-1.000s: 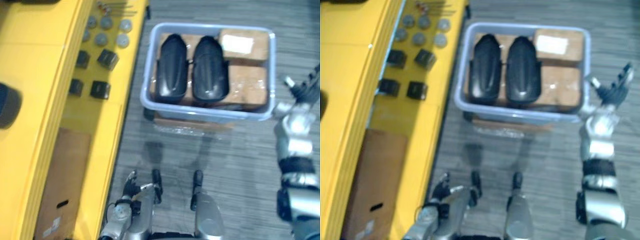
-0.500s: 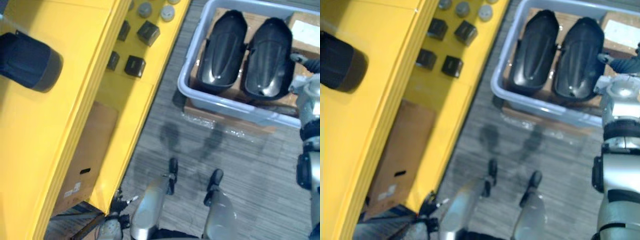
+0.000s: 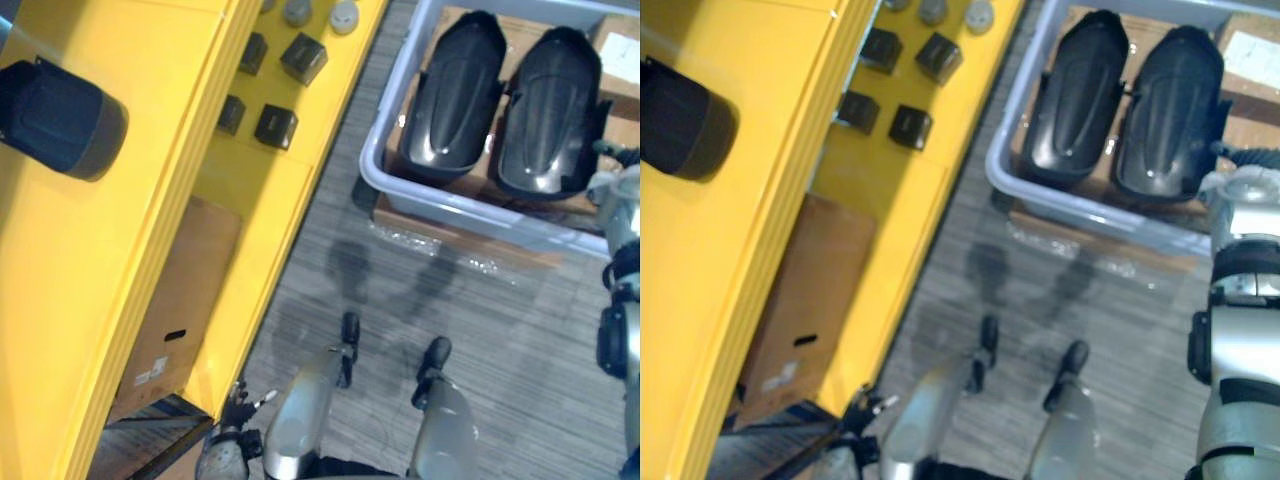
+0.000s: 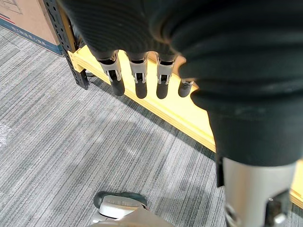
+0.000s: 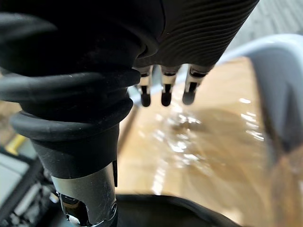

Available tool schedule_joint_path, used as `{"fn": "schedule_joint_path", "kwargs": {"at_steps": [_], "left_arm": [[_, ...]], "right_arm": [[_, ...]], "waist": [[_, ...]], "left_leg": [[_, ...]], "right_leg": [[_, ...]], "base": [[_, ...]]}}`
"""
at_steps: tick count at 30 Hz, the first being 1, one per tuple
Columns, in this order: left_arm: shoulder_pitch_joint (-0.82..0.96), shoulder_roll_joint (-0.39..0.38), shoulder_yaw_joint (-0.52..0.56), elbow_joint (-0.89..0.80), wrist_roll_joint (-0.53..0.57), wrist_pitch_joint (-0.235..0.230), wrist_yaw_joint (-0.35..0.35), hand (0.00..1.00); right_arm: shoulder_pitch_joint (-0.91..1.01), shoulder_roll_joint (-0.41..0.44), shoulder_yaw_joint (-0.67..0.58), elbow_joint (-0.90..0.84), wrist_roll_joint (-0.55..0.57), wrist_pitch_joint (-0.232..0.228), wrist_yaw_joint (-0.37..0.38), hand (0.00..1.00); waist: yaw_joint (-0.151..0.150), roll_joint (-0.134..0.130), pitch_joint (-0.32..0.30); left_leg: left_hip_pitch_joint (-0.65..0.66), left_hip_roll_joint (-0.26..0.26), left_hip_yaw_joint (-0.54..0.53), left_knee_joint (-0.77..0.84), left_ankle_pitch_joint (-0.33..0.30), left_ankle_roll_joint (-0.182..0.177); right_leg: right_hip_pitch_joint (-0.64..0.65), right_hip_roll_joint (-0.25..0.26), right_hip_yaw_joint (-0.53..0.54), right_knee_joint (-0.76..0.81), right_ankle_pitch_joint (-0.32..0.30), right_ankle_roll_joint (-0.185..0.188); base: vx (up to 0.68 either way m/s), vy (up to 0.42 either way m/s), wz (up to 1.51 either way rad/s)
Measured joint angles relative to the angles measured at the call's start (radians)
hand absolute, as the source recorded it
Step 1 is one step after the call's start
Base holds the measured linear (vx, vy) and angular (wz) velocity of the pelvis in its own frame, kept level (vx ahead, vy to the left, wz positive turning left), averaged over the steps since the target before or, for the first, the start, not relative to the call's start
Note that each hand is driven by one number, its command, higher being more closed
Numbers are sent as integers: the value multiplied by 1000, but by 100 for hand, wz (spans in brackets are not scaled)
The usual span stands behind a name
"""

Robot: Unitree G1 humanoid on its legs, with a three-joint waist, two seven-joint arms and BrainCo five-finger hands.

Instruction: Walk over and take plastic housings, then place them on the shelf

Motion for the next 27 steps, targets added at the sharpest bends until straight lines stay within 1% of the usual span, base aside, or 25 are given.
{"fn": "schedule_joint_path", "kwargs": {"at_steps": [1,3,5,6,8,10,11,12,13,14,16,19,20,22,25,26,27], "left_arm": [[0,0,-5,2,-6,2,-4,0],[0,-2,-5,0,-7,2,-5,0],[-1,-5,-5,0,-13,2,-6,0],[-1,-5,-5,1,-18,2,-6,0],[-1,-13,-7,1,-38,4,-10,0],[-2,-17,-12,0,-43,3,-16,0],[-3,-21,-12,1,-44,3,-17,0],[-3,-22,-11,1,-46,2,-17,0],[-4,-22,-12,0,-46,0,-18,0],[-5,-22,-12,0,-45,-1,-19,0],[-10,-27,-13,-1,-46,0,-19,0],[-10,-29,-14,-9,-46,-2,-19,0],[-10,-29,-14,-11,-46,-3,-18,0],[-10,-29,-18,-24,-46,-17,-18,0],[-10,-22,-40,-63,-47,-45,-12,0],[-10,-20,-43,-72,-48,-47,-12,0],[-10,-20,-46,-90,-68,-57,-13,0]], "right_arm": [[0,-2,2,4,-40,4,37,0],[-1,-23,10,3,-74,4,59,0],[-1,-46,26,4,-115,4,104,0],[0,-50,32,4,-120,4,111,100],[1,-72,67,9,-172,7,157,100],[1,-87,99,9,-217,8,169,100],[4,-105,122,10,-263,12,172,100],[5,-109,129,11,-290,18,179,100],[8,-113,141,11,-355,28,198,100],[8,-114,145,10,-385,36,203,100],[10,-125,178,10,-456,73,197,100],[9,-126,183,10,-499,107,179,100],[9,-126,183,10,-503,110,173,100],[5,-125,183,10,-524,127,159,100],[5,-124,183,11,-543,134,143,100],[5,-124,183,13,-544,134,141,100],[5,-124,182,17,-544,132,133,100]], "waist": [[1,5,-4],[7,12,-8],[17,14,-10],[19,15,-10],[27,28,-19],[27,39,-27],[29,44,-30],[31,44,-30],[35,45,-31],[37,45,-31],[50,50,-35],[53,52,-36],[53,52,-36],[56,52,-36],[56,52,-36],[56,52,-36],[56,52,-36]], "left_leg": [[-12,0,-3,1,1,-2],[-28,0,-4,3,4,-3],[-33,1,-5,3,6,-5],[-33,1,-6,3,6,-5],[-40,-1,-11,5,6,-5],[-56,-1,-20,12,7,-6],[-66,0,-28,13,9,-10],[-66,1,-29,13,10,-11],[-64,3,-29,13,10,-12],[-64,4,-30,13,10,-12],[-64,8,-31,13,12,-14],[-64,11,-34,12,12,-15],[-64,12,-35,12,12,-15],[-64,15,-38,11,13,-16],[-63,15,-40,11,13,-17],[-62,15,-40,12,14,-17],[-61,16,-40,12,14,-17]], "right_leg": [[-12,-2,-4,8,-3,-2],[-31,-3,-4,15,0,2],[-39,-3,-4,22,-2,0],[-40,-3,-4,23,-3,-1],[-47,-6,-9,36,-10,-4],[-57,-7,-19,40,-15,-12],[-64,-7,-27,43,-18,-14],[-64,-7,-28,45,-20,-16],[-65,-6,-29,51,-25,-19],[-66,-6,-29,55,-28,-19],[-71,-5,-31,64,-35,-22],[-74,-5,-37,76,-41,-19],[-74,-4,-40,77,-42,-19],[-73,-5,-53,79,-44,-20],[-73,-5,-54,84,-46,-22],[-72,-5,-54,84,-46,-22],[-71,-5,-54,85,-46,-22]], "base": [[14,9,6],[7,2,3],[0,0,0],[0,0,0],[3,3,8],[-10,7,13],[-12,1,10],[-11,-9,8],[0,0,0],[0,0,0],[0,0,0],[22,-14,3],[36,-18,4],[35,-12,3],[0,0,0],[0,0,0],[0,0,0]]}}
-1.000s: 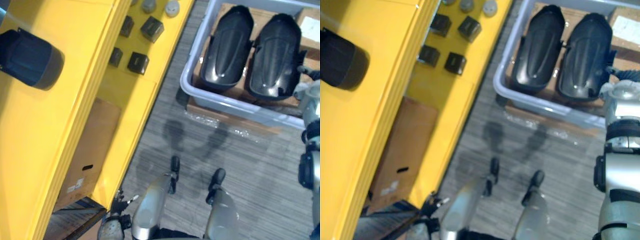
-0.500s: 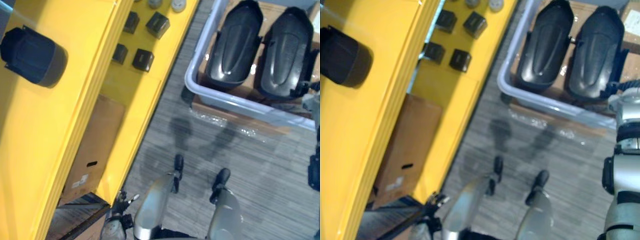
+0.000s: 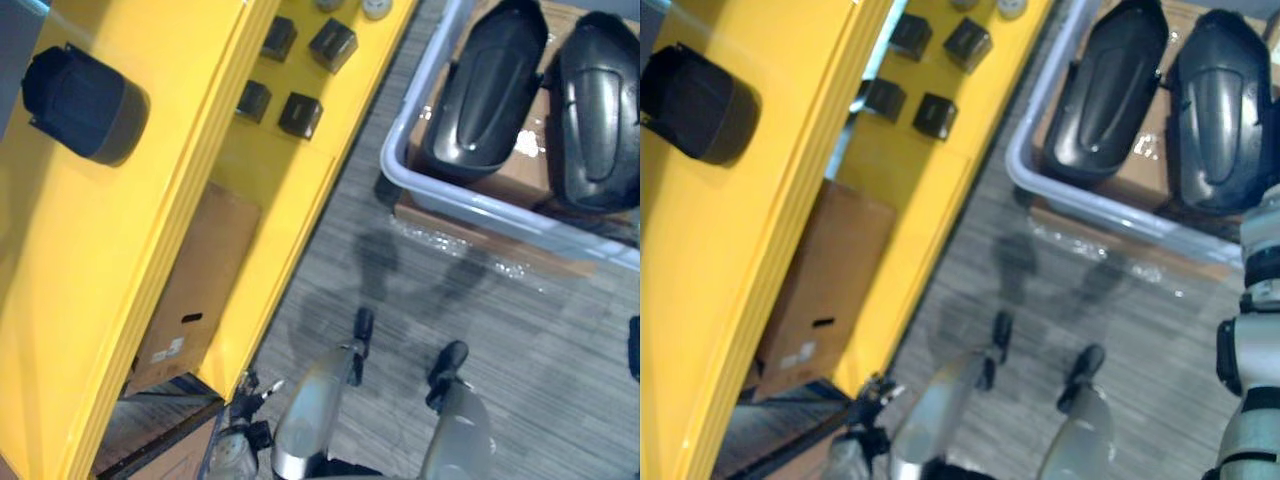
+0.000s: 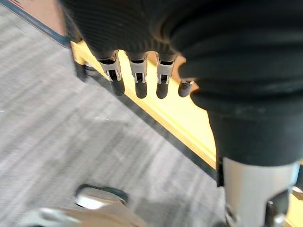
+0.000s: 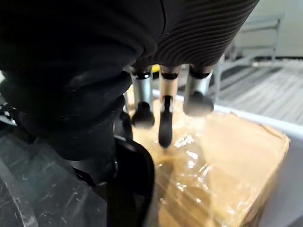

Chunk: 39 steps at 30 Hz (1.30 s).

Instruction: Walk over and take plastic housings, then place them on the shelf

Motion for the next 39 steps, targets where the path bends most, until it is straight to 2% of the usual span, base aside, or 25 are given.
{"fn": "schedule_joint_path", "kwargs": {"at_steps": [3,5,11,16,22,30,33,34,39], "left_arm": [[0,-16,-24,-55,-19,-22,1,0],[1,-24,-58,-123,-30,-24,5,0],[12,-19,-34,-230,-57,-28,19,0],[36,-15,-29,-360,-88,-37,24,0],[48,-6,-25,-489,-90,-47,51,0],[49,39,-44,-696,-27,-83,67,0],[29,60,-64,-763,54,-103,69,0],[-4,79,-83,-783,87,-103,76,0],[-117,98,-93,-807,105,-104,90,0]], "right_arm": [[0,0,-5,29,0,-12,-36,100],[1,0,-25,34,-1,-45,-73,100],[0,0,-47,39,-1,-113,-162,100],[-1,1,-45,41,-1,-172,-165,100],[-3,4,-43,58,3,-208,-202,100],[-47,12,-41,58,12,-278,-325,100],[-54,24,-25,58,12,-310,-368,100],[-69,24,-24,57,12,-335,-386,100],[-73,44,-20,46,12,-395,-444,100]], "waist": [[-2,0,0],[-8,0,0],[-28,-1,1],[-35,-3,2],[-39,-13,9],[-45,-36,25],[-59,-45,31],[-63,-46,31],[-77,-56,30]], "left_leg": [[13,0,-1,0,0,0],[31,0,-3,-2,0,0],[68,8,-19,-15,5,-7],[116,18,-24,-36,7,-10],[120,26,-27,-53,18,-17],[98,28,-26,-66,38,-12],[92,28,-26,-65,41,-11],[82,29,-24,-65,44,-10],[75,30,-23,-63,47,-9]], "right_leg": [[14,0,-2,-1,0,0],[35,1,-4,-4,0,-1],[87,16,-22,-35,5,0],[137,33,-26,-64,16,-2],[162,54,-28,-109,49,-3],[160,66,-32,-170,94,-5],[162,70,-32,-186,108,-6],[153,71,-31,-188,113,-6],[147,74,-28,-190,120,-8]], "base": [[0,0,0],[0,0,0],[-2,3,4],[19,-12,-3],[-1,1,-1],[-22,14,0],[0,0,0],[-8,25,-3],[-1,5,-1]]}}
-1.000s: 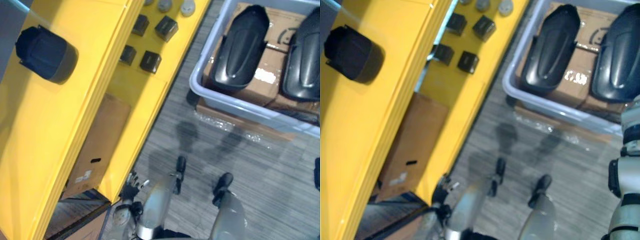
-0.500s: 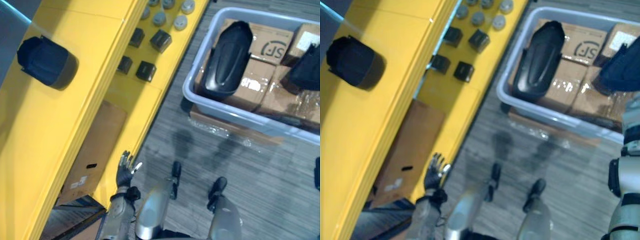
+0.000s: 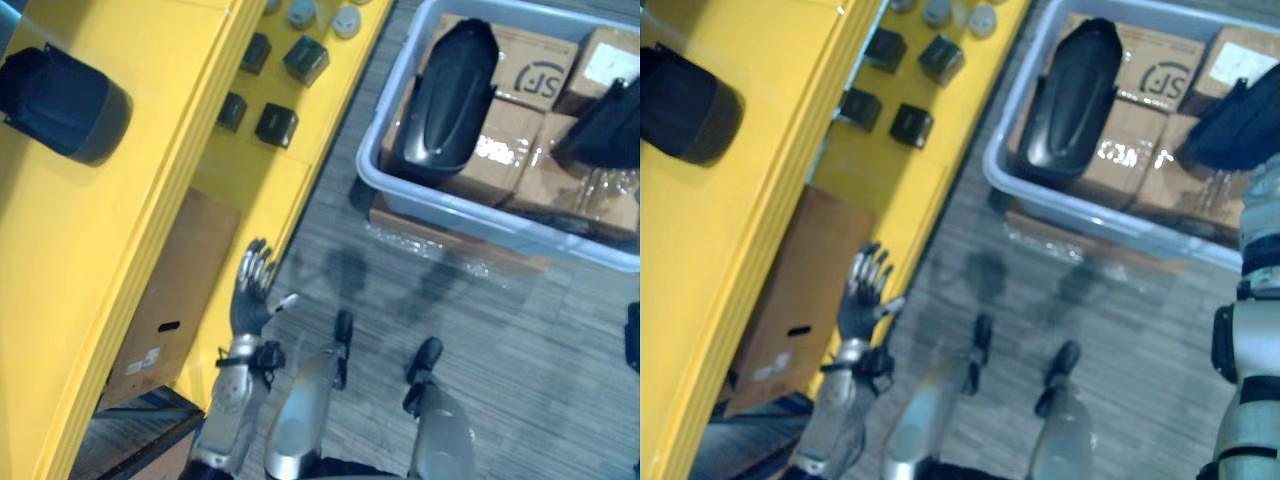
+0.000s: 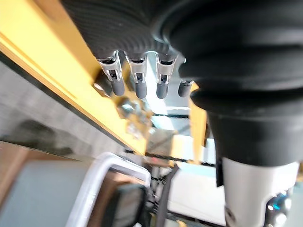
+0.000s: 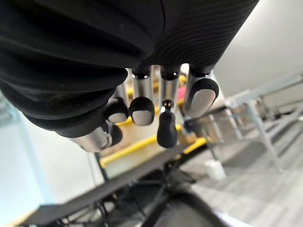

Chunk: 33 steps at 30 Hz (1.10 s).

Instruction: Walk over and take plastic housings, then place them on the shelf

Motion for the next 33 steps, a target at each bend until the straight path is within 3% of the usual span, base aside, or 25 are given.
{"fn": "schedule_joint_path", "kwargs": {"at_steps": [3,9,10,12,15,17,22,26,28,33], "left_arm": [[-67,36,-15,-6,-1,0,8,0],[-157,42,-23,18,0,20,43,0],[-165,41,-23,39,0,38,50,0],[-165,40,-23,64,0,50,60,0],[-162,15,-23,113,-1,61,73,0],[-147,-1,-24,117,-2,63,74,0],[-112,-25,-23,116,8,100,87,0],[-56,-40,-49,133,17,134,81,0],[-1,-41,-71,172,16,154,78,0],[74,-51,-75,286,20,168,84,0]], "right_arm": [[0,29,1,-31,1,-9,2,100],[14,95,4,-15,65,39,172,100],[40,118,1,0,79,42,177,0],[54,140,-6,14,111,42,161,0],[72,155,-30,13,144,39,78,0],[72,154,-92,10,255,43,1,0],[106,151,-244,12,409,41,-76,0],[128,119,-321,6,443,32,-115,0],[131,80,-333,-22,442,-7,-134,0],[132,-4,-328,-85,442,-41,-136,0]], "waist": [[-12,-23,6],[-12,-32,6],[-10,-32,5],[-10,-32,5],[-6,-31,5],[-5,-31,5],[-12,-25,3],[-23,-13,-4],[-28,-2,-10],[-33,21,-25]], "left_leg": [[-18,5,4,2,3,-2],[-51,9,10,19,5,-1],[-54,9,10,21,5,-1],[-66,9,10,25,5,-1],[-83,9,11,31,7,2],[-82,7,12,31,7,2],[-78,3,32,22,10,6],[-74,2,34,14,12,6],[-58,2,40,3,13,4],[-39,2,54,-16,17,0]], "right_leg": [[-20,10,6,-2,8,-5],[-48,12,15,-4,21,-6],[-52,10,15,-1,21,-6],[-65,8,17,6,20,-7],[-85,4,18,16,20,-7],[-85,2,18,18,19,-8],[-98,-8,34,25,18,-6],[-99,-10,35,26,17,-5],[-99,-14,41,40,6,-6],[-111,-18,55,59,-21,-11]], "base": [[-11,6,-6],[-9,25,-4],[-14,36,-1],[-18,32,-2],[-10,21,-1],[-4,32,1],[6,38,-8],[32,28,-1],[29,21,-4],[9,8,-6]]}}
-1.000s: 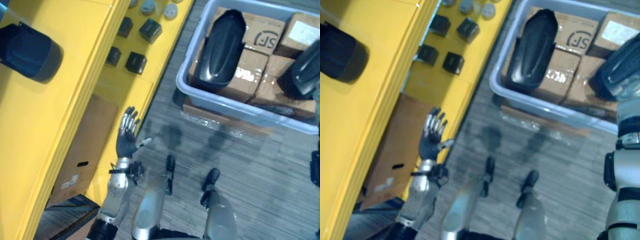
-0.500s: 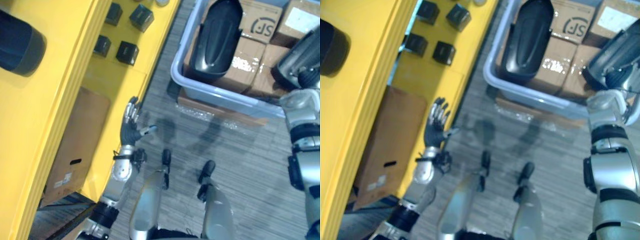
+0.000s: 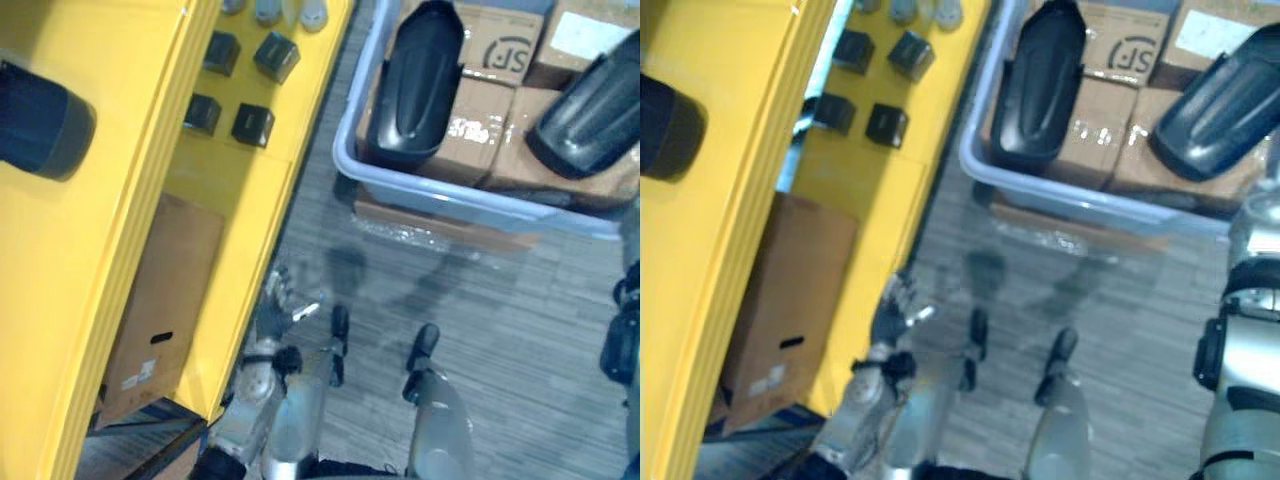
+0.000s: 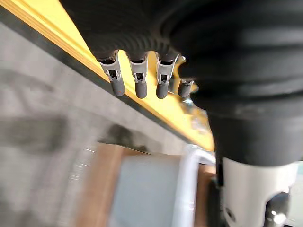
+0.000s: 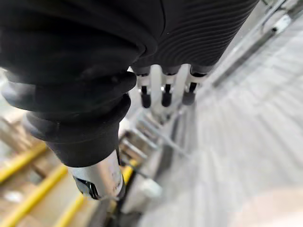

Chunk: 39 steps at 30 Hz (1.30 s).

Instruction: Walk over and take plastic housings, then place them on the shelf

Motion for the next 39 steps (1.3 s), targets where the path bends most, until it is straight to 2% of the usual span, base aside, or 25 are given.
{"fn": "schedule_joint_path", "kwargs": {"at_steps": [7,12,16,19,25,30,34,39], "left_arm": [[17,-21,-29,95,-5,-12,3,0],[17,-27,-35,159,-5,-31,-1,0],[19,-53,-38,180,-6,-44,-19,0],[19,-60,-57,182,-6,-45,-34,0],[18,-71,-72,201,-14,-48,-49,0],[16,-75,-72,219,-22,-50,-49,0],[16,-91,-66,219,-24,-51,-49,0],[13,-101,-69,218,-25,-58,-48,0]], "right_arm": [[0,-17,6,9,40,3,13,0],[-4,-26,63,9,84,30,81,0],[-20,-59,107,-7,119,45,141,0],[-47,-59,140,-29,119,45,167,0],[-65,-60,165,-66,128,51,196,0],[-79,-59,199,-67,128,95,220,0],[-91,-57,240,-65,164,157,246,0],[-93,-57,266,-64,168,203,248,0]], "waist": [[0,31,-22],[7,34,-21],[27,60,-22],[33,62,-24],[50,62,-24],[55,62,-24],[63,61,-23],[72,61,-23]], "left_leg": [[0,1,7,-17,4,-2],[-1,1,7,-21,5,-4],[-12,-6,9,-22,6,-6],[-36,-7,8,-19,8,-10],[-39,-6,5,-17,8,-11],[-75,-11,0,9,5,-14],[-92,-14,-1,23,5,-14],[-131,-13,-12,55,-2,-13]], "right_leg": [[-18,-3,3,10,-3,5],[-41,-11,5,55,-37,3],[-80,-32,3,118,-75,7],[-123,-39,2,158,-83,1],[-131,-42,0,175,-83,0],[-160,-54,-5,193,-91,-6],[-177,-60,-4,208,-91,-6],[-200,-63,-11,221,-91,-7]], "base": [[27,11,-2],[36,-8,2],[20,-10,3],[25,-33,2],[26,-20,-5],[-24,16,5],[-8,5,1],[-15,10,5]]}}
